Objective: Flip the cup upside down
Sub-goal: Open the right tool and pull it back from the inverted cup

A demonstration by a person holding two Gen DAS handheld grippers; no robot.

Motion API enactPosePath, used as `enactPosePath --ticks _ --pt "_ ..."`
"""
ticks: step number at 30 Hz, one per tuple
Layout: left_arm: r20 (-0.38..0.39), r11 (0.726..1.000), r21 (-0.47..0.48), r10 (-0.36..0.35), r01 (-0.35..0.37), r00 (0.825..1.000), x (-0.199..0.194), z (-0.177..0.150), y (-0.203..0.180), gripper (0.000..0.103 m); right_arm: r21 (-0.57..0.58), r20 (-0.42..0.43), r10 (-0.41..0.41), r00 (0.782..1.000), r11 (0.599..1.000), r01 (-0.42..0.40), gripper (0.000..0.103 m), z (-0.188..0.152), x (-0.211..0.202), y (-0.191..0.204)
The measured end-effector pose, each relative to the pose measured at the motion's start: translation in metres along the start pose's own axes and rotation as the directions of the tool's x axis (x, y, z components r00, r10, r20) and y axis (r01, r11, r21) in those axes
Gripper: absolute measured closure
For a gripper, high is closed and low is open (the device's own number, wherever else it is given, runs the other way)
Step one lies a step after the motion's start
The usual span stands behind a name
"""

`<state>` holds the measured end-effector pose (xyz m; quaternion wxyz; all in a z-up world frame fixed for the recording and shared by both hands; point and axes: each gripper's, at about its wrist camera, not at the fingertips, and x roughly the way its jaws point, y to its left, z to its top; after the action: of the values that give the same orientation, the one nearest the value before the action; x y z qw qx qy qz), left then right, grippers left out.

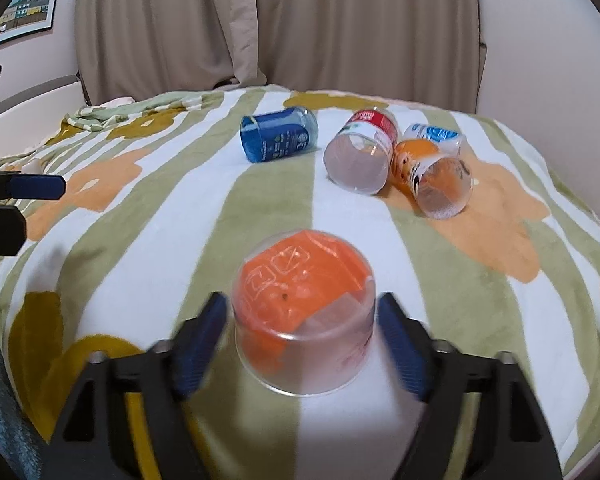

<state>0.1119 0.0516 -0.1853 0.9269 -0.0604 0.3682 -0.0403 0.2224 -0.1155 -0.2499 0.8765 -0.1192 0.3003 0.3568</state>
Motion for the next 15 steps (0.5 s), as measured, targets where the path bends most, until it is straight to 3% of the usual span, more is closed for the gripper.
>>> enactPosePath --ticks 2,9,13,15 --pt "0.003 1.000 0.001 0.004 -0.004 1.000 -0.003 0.001 -0.001 0.000 -0.003 0.014 -0.004 1.000 1.000 0.004 0.001 0.000 -0.002 0.001" --pt "0.057 1.000 0.007 0.013 -0.014 0.998 -0.032 0.011 -0.013 0.000 0.056 -0.003 -0.002 1.000 0.998 0.003 0.001 0.006 -0.029 -0.005" --pt "0.140 0.999 0.036 0.025 -0.030 0.990 -0.064 0.030 -0.026 0.000 0.026 0.053 -0.038 0.998 0.999 0.037 0.001 0.025 -0.084 0.000" --pt "0.211 0.998 0.050 0.025 -0.037 0.977 -0.089 0.045 -0.037 0.000 0.038 0.110 -0.072 0.991 0.997 0.069 0.001 0.043 -0.121 0.003"
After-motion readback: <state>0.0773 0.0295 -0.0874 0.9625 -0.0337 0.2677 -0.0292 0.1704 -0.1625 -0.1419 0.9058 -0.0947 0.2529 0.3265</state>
